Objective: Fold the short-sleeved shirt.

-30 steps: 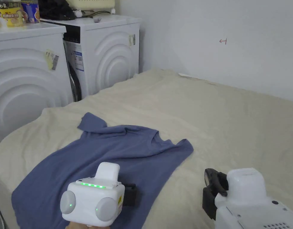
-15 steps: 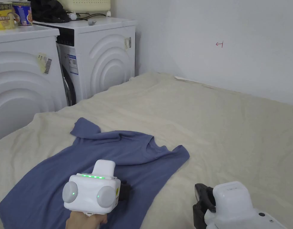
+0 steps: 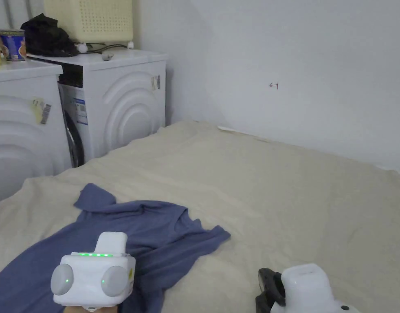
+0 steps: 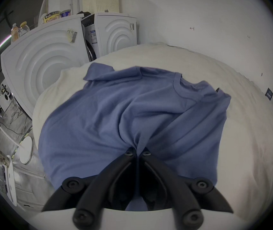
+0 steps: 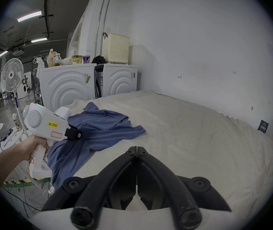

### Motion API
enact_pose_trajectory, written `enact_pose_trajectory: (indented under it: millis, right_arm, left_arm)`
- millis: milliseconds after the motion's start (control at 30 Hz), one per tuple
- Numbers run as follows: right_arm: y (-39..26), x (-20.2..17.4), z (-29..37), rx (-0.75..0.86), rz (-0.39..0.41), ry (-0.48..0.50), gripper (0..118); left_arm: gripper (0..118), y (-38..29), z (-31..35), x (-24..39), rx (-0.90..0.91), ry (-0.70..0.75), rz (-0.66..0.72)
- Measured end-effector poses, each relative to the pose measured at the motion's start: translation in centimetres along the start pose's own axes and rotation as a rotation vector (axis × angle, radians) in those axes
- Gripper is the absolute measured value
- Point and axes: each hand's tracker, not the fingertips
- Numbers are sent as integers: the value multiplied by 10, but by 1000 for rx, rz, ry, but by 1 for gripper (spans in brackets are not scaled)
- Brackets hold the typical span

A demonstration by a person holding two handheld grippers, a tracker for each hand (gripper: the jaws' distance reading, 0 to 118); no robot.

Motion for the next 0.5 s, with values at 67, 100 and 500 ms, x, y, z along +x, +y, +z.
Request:
enact_pose_trajectory:
  millis: [67, 100, 500]
  right_arm:
    - [2, 9, 9, 13, -12, -23, 0]
    - [3, 14, 14, 19, -17, -33, 0]
    - [7, 75, 104, 113, -128, -192, 0]
  left_arm:
    - [1, 7, 15, 3, 37, 31, -29]
    - [1, 11, 22, 3, 48, 51, -30]
    - [1, 60, 164, 42, 365, -5, -127]
